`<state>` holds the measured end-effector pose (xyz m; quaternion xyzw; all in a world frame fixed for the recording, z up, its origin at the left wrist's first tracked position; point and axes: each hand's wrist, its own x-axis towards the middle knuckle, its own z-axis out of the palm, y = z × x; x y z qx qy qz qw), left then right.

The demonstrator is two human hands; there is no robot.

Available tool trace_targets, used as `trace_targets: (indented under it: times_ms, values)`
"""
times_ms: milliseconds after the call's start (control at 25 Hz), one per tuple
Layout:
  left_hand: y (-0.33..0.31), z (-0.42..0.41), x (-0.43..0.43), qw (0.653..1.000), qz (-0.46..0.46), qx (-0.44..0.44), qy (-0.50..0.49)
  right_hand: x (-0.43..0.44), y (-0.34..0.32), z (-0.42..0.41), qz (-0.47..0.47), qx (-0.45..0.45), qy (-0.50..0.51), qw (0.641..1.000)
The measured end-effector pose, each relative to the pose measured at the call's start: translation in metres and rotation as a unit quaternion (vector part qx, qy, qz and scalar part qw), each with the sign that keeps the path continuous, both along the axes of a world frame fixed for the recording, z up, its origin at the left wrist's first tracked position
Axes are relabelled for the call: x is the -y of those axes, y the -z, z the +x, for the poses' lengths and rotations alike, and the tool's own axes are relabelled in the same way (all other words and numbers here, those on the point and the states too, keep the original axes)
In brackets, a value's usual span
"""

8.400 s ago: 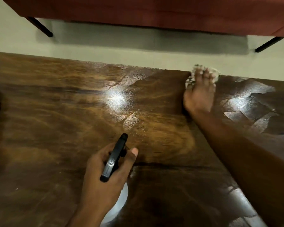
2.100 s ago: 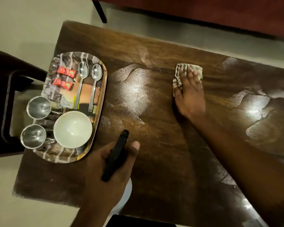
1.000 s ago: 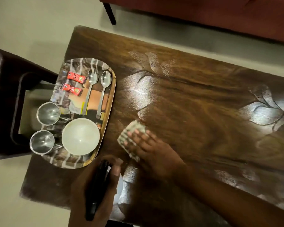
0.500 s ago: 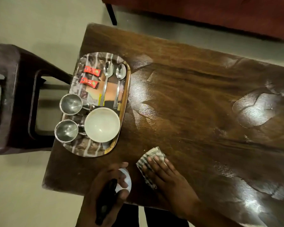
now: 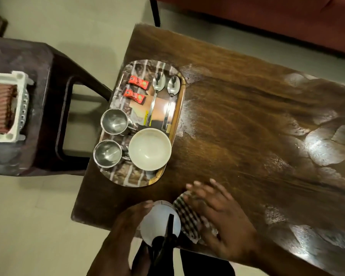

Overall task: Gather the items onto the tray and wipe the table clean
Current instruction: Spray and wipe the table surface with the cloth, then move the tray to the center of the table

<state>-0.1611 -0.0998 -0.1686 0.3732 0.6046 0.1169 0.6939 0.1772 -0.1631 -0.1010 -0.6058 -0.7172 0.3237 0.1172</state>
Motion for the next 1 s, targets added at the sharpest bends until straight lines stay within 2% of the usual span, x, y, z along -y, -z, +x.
trace_targets:
  times_ms: [40, 120, 160, 200, 240, 320, 440, 560, 800, 1000]
  values:
    - [-0.019, 0.012, -0.008, 0.999, 0.006, -0.024, -0.022, -0.027, -0.003, 0.01, 0.013, -0.021, 0.044, 0.999]
    - [-0.051, 0.029, -0.029, 0.989, 0.019, -0.04, -0.144, -0.099, -0.007, 0.027, 0.024, -0.046, 0.147, 0.988]
    - [-0.066, 0.032, -0.043, 0.977, 0.046, -0.015, -0.206, -0.141, -0.006, 0.035, 0.021, -0.056, 0.197, 0.978]
    - [-0.07, 0.035, -0.048, 0.966, 0.109, -0.051, -0.23, -0.182, -0.004, 0.043, 0.011, -0.069, 0.241, 0.968]
    - [-0.067, 0.033, -0.05, 0.958, 0.087, -0.024, -0.273, -0.22, -0.002, 0.051, 0.001, -0.081, 0.278, 0.957]
    - [-0.054, 0.036, -0.063, 0.956, 0.025, -0.009, -0.293, -0.283, 0.002, 0.062, -0.026, -0.089, 0.322, 0.942]
    - [-0.057, 0.053, -0.073, 0.948, -0.034, 0.037, -0.313, -0.342, 0.019, 0.063, -0.069, -0.109, 0.338, 0.932]
    - [-0.046, 0.067, -0.078, 0.933, -0.063, 0.023, -0.354, -0.37, 0.031, 0.053, -0.082, -0.118, 0.333, 0.932]
    - [-0.042, 0.07, -0.085, 0.926, -0.051, 0.018, -0.373, -0.377, 0.032, 0.05, -0.105, -0.12, 0.354, 0.922]
    - [-0.062, 0.059, -0.098, 0.938, -0.02, 0.005, -0.345, -0.355, 0.007, 0.062, -0.114, -0.156, 0.403, 0.894]
